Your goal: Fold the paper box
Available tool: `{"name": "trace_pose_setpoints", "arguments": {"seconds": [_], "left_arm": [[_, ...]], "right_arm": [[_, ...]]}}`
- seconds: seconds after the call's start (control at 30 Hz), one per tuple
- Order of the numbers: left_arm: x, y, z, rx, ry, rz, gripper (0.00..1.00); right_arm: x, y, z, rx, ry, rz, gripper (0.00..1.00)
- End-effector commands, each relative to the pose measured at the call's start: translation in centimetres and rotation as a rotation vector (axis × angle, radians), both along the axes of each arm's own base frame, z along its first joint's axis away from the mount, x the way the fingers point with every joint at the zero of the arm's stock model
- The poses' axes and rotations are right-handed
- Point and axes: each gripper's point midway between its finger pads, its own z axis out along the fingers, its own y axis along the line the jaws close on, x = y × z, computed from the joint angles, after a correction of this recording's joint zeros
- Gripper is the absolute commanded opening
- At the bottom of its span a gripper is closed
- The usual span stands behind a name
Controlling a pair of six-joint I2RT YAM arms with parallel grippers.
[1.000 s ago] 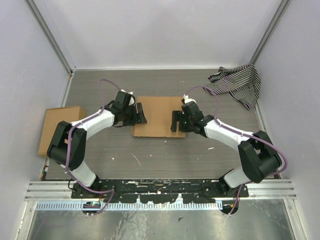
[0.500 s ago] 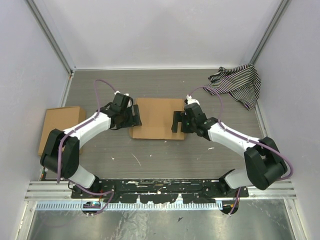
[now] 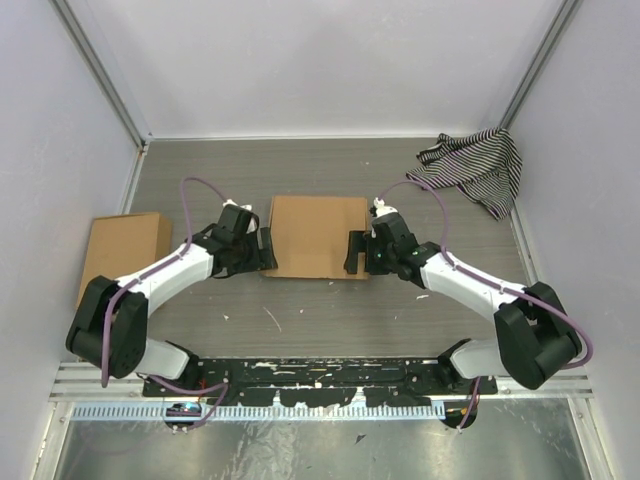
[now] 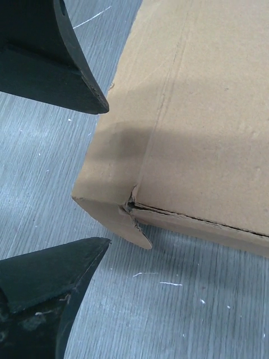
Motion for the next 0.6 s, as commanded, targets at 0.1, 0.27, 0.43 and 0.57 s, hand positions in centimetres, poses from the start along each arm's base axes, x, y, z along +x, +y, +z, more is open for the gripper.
{"name": "trace_pose_setpoints", "arguments": {"seconds": [0.1,0.27,0.43,0.57], "left_arm": [[1.5,-1.4,2.3,-0.078,-0.150,-0.033,0.82],[2.3,-1.7,3.1,-0.097,-0.229,-0.046,0.83],[2.3,-1.8,2.1,-0.084,-0.212,-0.062,0.82],[2.0,-2.0,1.4,-0.088,-0.189,-0.071,0.82]], "right_arm": [[0.2,1.0,1.6,0.056,-0.076,0.047,0.95],[0.1,1.2,1.5,0.071,-0.079,0.058,0.94],[-0.1,1.4,1.4,0.078,-0.078,0.071,0.93],[-0.2,1.3,1.5,0.077,-0.080,0.071,0.92]]}}
